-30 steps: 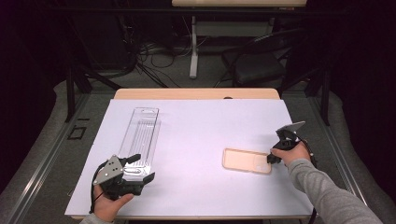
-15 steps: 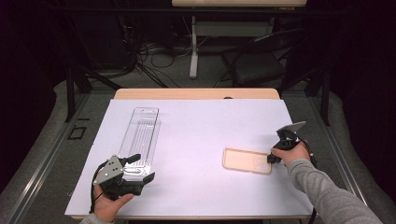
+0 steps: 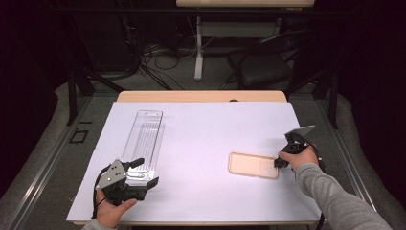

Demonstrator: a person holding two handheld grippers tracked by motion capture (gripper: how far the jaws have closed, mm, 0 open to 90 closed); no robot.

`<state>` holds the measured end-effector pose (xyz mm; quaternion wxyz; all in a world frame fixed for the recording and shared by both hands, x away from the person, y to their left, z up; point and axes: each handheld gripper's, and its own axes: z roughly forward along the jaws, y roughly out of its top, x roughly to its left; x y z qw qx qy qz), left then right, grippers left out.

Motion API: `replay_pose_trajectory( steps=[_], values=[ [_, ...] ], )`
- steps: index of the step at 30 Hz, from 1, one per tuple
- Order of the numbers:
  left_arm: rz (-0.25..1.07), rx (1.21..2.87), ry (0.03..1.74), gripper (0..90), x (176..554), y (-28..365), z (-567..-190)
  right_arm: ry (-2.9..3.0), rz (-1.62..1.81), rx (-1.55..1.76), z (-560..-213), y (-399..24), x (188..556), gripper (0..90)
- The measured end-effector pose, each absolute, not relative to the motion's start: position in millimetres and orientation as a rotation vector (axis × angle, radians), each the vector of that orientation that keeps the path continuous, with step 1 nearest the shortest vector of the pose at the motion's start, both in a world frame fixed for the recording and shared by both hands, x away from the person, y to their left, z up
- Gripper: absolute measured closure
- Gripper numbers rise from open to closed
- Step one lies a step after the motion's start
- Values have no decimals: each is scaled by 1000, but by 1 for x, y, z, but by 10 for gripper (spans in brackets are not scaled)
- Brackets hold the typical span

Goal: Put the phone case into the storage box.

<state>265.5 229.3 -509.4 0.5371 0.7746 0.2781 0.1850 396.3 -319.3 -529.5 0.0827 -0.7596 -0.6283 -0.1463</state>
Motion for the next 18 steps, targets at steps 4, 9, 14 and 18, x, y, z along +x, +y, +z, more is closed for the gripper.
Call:
replay_pose_trajectory(
  steps=[4, 9, 14, 18],
  values=[
    [440, 1843, 662, 160, 265, 229, -509, -1876, -434, -2270, -529, -319, 396, 841],
    [442, 1842, 663, 160, 266, 229, -510, -1877, -428, -2261, -529, -320, 396, 842],
    [442, 1842, 663, 160, 266, 229, -510, -1875, -434, -2272, -529, -319, 396, 843],
    [442, 1843, 662, 160, 266, 229, -510, -1875, -432, -2272, -529, -319, 396, 844]
  ],
)
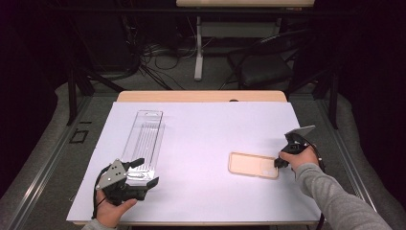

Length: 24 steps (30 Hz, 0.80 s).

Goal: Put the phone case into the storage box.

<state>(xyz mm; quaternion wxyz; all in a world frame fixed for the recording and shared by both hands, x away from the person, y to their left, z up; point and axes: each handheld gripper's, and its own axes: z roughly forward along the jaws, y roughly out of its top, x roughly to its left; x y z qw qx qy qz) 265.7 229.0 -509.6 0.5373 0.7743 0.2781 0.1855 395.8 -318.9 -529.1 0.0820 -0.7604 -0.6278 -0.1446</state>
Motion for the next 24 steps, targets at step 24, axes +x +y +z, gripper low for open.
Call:
replay_pose_trajectory(
  steps=[24],
  values=[
    [439, 1843, 664, 160, 266, 229, -510, -1877, -430, -2261, -529, -321, 396, 849]
  ],
)
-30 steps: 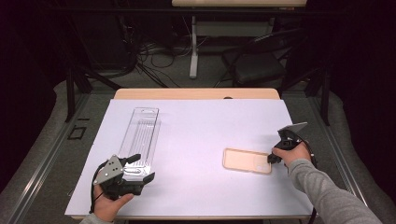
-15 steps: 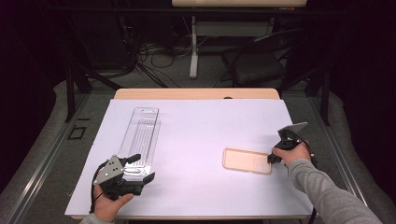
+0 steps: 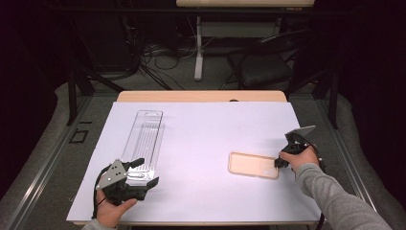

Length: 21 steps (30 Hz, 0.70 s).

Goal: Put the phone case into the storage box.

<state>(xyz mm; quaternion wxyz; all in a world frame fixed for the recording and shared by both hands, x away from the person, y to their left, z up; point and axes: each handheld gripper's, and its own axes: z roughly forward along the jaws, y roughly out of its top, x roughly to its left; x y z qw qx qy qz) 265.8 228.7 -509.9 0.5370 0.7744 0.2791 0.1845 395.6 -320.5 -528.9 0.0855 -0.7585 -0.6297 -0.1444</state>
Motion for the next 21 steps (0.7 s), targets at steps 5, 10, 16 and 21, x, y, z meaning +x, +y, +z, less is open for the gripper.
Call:
replay_pose_trajectory(
  steps=[5, 10, 16, 21],
  values=[
    [439, 1843, 664, 160, 266, 229, -510, -1873, -432, -2262, -529, -321, 395, 849],
    [439, 1843, 665, 160, 266, 229, -510, -1868, -430, -2262, -529, -321, 395, 851],
    [438, 1843, 665, 160, 266, 229, -510, -1861, -449, -2271, -528, -322, 395, 851],
    [439, 1844, 666, 160, 266, 229, -510, -1863, -450, -2268, -527, -323, 394, 854]
  ],
)
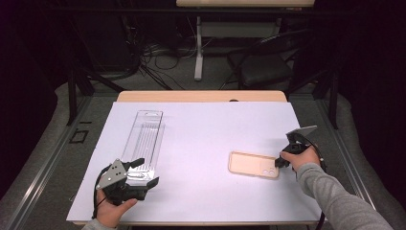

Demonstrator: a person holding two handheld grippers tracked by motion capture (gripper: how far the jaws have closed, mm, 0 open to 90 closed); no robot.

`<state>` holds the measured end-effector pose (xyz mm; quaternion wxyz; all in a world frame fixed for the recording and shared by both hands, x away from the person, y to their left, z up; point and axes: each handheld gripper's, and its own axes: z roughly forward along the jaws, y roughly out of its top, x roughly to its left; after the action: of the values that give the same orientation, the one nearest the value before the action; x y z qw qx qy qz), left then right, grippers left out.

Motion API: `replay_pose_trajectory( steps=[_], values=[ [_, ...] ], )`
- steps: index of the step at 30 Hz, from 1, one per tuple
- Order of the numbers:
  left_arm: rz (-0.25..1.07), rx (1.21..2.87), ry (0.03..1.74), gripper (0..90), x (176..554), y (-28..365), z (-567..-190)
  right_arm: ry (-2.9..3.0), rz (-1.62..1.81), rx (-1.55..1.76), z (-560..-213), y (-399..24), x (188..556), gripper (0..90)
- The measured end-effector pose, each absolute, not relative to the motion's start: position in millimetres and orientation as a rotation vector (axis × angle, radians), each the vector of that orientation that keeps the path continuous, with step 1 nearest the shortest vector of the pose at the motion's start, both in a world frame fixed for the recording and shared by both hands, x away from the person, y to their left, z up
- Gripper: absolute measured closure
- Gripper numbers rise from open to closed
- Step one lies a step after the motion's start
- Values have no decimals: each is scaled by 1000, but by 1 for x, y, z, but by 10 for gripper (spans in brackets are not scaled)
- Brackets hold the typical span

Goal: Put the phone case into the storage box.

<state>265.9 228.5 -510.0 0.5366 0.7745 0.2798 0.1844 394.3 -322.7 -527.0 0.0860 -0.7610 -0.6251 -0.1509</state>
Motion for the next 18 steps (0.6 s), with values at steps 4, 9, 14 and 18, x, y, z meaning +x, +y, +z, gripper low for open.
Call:
replay_pose_trajectory(
  steps=[4, 9, 14, 18],
  values=[
    [438, 1844, 666, 160, 266, 228, -510, -1859, -456, -2266, -526, -323, 394, 855],
    [437, 1844, 666, 160, 266, 228, -510, -1864, -458, -2259, -524, -323, 394, 856],
    [437, 1844, 666, 160, 266, 228, -510, -1866, -459, -2243, -522, -323, 393, 855],
    [434, 1848, 665, 160, 266, 228, -510, -1868, -476, -2250, -519, -321, 393, 855]
  ],
)
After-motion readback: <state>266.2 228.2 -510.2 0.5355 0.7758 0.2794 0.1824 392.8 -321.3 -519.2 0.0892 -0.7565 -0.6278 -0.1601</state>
